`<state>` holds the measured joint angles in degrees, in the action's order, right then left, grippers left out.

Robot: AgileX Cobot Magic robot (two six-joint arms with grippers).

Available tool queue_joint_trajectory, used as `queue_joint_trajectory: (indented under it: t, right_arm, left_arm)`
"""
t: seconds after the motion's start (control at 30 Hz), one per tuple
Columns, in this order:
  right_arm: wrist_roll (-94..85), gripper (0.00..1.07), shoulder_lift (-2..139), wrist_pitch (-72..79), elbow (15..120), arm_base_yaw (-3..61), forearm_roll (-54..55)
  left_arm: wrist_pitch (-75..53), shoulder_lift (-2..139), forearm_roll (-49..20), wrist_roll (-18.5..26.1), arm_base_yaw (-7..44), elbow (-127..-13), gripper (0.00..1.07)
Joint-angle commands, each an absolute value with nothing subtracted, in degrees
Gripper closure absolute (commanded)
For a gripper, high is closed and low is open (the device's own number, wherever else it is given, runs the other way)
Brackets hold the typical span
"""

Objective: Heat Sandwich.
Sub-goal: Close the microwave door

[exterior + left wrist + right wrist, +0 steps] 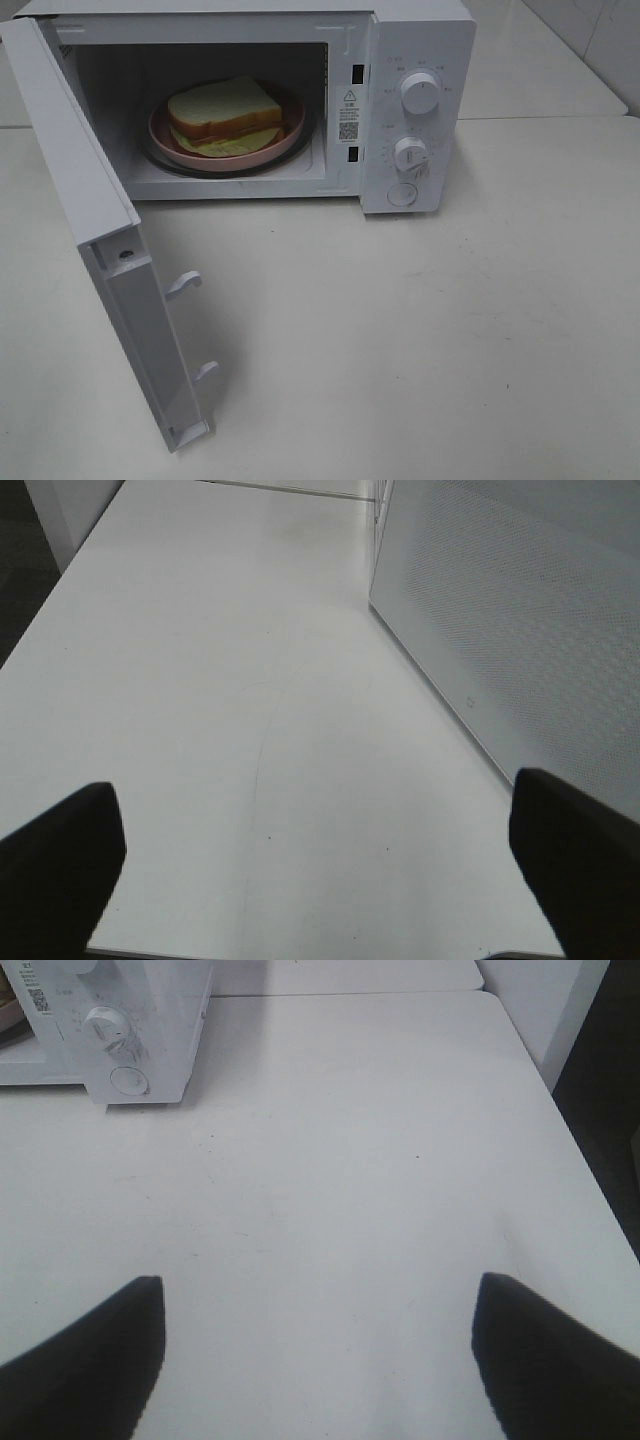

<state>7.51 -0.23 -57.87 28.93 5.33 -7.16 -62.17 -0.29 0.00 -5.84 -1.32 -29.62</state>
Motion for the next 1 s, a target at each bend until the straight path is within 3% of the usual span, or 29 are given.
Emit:
queue_joint_trajectory:
  t: [0.03, 0.67, 0.83, 0.87, 0.97, 1.0]
  right_arm:
    - [7.16, 0.31, -1.78, -57.07, 28.71, 4.87, -7.16]
    - [7.22, 0.31, -1.78, -57.07, 28.71, 4.87, -7.16]
    - [7.22, 0.31, -1.78, -57.07, 28.71, 4.87, -7.16]
    - [7.22, 0.31, -1.78, -57.07, 28.71, 4.87, -7.16]
    - [7.22, 0.31, -1.78, -57.07, 28.71, 4.87, -7.16]
    - [7.22, 0.31, -1.78, -57.07, 28.71, 4.87, -7.16]
  left_arm:
    - [-61.54, -1.55, 0.0, -6.02, -1.03, -29.62, 0.09]
    - [-58.33, 6.47, 0.57, -5.96, -1.03, -32.54, 0.1]
    - [-54.72, 14.21, 1.78, -5.96, -1.03, -32.54, 0.24]
    - [-54.03, 15.64, 1.89, -5.96, -1.03, -32.54, 0.35]
    - [-52.65, 18.22, 1.89, -5.96, -1.03, -32.54, 0.48]
    - [-51.22, 20.86, 1.89, -5.96, -1.03, -32.54, 0.6]
